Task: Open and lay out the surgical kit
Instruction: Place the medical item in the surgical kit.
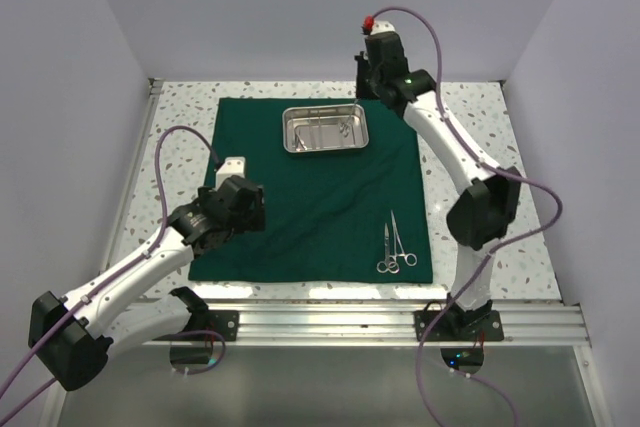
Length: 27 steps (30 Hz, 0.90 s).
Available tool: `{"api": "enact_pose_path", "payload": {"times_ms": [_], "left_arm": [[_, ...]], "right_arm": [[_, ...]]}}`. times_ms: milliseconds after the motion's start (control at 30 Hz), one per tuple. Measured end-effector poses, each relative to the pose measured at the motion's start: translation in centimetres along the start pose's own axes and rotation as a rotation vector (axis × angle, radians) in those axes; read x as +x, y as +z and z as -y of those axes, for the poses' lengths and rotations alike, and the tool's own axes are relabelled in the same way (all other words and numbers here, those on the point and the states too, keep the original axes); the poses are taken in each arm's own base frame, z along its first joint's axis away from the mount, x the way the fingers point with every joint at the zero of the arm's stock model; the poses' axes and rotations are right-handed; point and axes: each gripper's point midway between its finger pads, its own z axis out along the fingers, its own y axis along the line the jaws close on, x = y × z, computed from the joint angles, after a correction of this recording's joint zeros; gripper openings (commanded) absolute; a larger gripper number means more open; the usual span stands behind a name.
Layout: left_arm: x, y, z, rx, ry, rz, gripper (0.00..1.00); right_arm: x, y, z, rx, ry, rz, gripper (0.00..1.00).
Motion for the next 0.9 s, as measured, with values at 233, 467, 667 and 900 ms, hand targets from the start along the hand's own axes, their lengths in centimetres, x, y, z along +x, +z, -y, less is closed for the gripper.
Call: {"api": "enact_pose_path", "payload": {"times_ms": [233, 467, 667, 900], "left_arm": [[0.0, 0.0, 0.2, 0.007, 0.002, -0.002, 0.94], [0.1, -0.1, 0.4, 0.02, 0.0, -0.005, 0.94], [0.1, -0.1, 0.5, 0.029, -0.001, -0.007, 0.94], [-0.2, -0.4, 0.5, 0.038, -0.003, 0.008, 0.94]], "right_arm": [[4.9, -9.2, 0.5, -0.124, 0.096, -0.084, 0.0], [19.9, -12.6, 2.8, -0.101, 0.095, -0.399, 0.0], [28.7, -14.2, 4.6, -0.049, 0.081, -0.584, 0.0], [32.8, -14.7, 3.9, -0.092, 0.072, -0.645, 0.0]]}}
